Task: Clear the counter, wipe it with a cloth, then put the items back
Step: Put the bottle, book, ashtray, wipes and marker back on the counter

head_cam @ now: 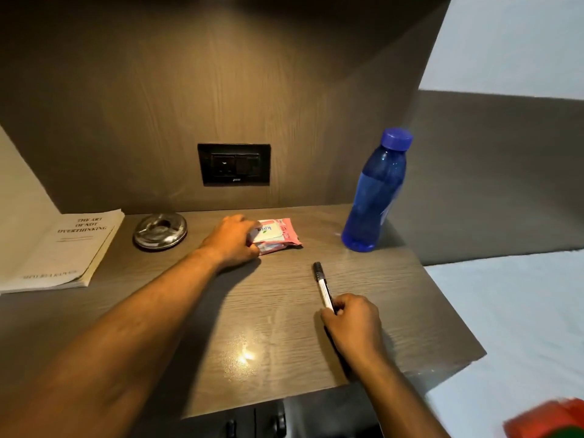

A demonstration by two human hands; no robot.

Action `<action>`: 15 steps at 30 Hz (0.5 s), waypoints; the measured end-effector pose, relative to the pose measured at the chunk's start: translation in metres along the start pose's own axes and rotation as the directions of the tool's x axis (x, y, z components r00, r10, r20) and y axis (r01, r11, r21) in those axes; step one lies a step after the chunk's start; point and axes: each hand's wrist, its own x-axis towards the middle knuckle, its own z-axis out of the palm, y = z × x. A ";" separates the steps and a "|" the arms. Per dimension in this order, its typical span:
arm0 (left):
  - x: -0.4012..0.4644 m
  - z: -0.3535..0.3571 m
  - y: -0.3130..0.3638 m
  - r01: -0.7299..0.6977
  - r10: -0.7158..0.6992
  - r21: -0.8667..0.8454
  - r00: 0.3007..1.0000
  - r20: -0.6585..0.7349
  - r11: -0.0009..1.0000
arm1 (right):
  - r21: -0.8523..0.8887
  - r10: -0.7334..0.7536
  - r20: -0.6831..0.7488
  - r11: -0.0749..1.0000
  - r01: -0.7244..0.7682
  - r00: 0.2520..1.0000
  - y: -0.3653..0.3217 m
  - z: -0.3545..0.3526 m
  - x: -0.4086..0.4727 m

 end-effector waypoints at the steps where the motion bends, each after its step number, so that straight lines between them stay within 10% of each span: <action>1: 0.000 0.000 -0.001 -0.002 0.002 0.010 1.000 0.008 1.000 | -0.005 -0.007 0.000 1.000 0.007 1.000 0.000 0.000 0.000; 10: -0.013 -0.004 -0.012 0.029 -0.030 -0.124 1.000 -0.005 0.992 | 0.081 -0.001 -0.140 0.997 0.012 0.990 -0.022 0.001 0.005; 15: -0.050 -0.035 -0.074 0.244 -0.292 -0.250 0.941 -0.173 0.937 | 0.234 -0.139 -0.024 0.962 0.141 0.990 -0.101 0.038 0.006</action>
